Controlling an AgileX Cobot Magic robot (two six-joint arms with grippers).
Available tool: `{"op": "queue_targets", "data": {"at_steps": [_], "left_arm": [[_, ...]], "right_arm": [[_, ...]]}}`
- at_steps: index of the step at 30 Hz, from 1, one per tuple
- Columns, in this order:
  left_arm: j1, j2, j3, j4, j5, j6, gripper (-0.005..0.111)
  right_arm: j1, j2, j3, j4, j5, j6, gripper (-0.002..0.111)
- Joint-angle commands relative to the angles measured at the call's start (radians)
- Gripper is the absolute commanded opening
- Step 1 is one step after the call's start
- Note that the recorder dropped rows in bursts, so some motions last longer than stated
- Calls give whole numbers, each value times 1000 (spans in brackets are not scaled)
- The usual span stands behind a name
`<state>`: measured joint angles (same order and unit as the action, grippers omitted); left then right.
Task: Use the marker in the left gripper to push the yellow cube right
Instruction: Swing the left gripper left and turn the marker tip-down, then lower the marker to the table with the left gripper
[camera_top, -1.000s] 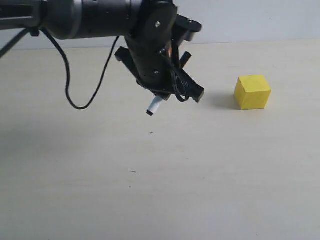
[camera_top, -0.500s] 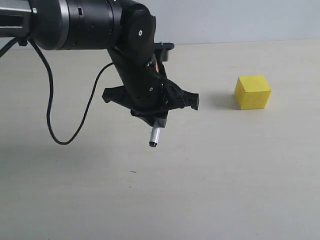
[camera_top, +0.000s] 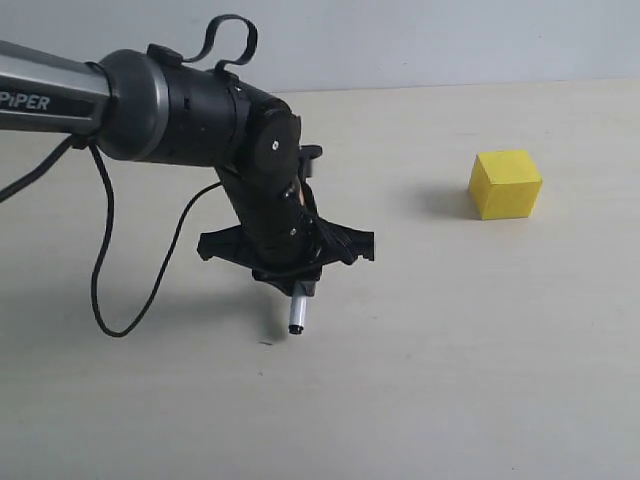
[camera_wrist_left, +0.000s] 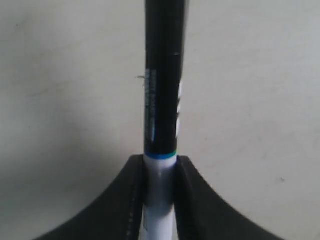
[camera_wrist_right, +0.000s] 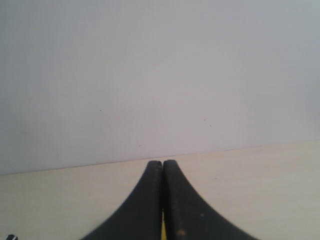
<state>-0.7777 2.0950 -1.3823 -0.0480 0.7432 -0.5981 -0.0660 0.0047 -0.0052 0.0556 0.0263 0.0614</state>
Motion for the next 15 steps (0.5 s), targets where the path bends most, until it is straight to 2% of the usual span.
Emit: {"op": "queue_targets", "data": {"at_steps": [1, 15], "left_arm": [[2, 14, 0, -16, -51, -9, 0], [25, 26, -1, -71, -69, -16, 0]], "right_arm": [[-3, -5, 5, -2, -9, -8, 0], [-3, -5, 5, -6, -9, -8, 0]]}}
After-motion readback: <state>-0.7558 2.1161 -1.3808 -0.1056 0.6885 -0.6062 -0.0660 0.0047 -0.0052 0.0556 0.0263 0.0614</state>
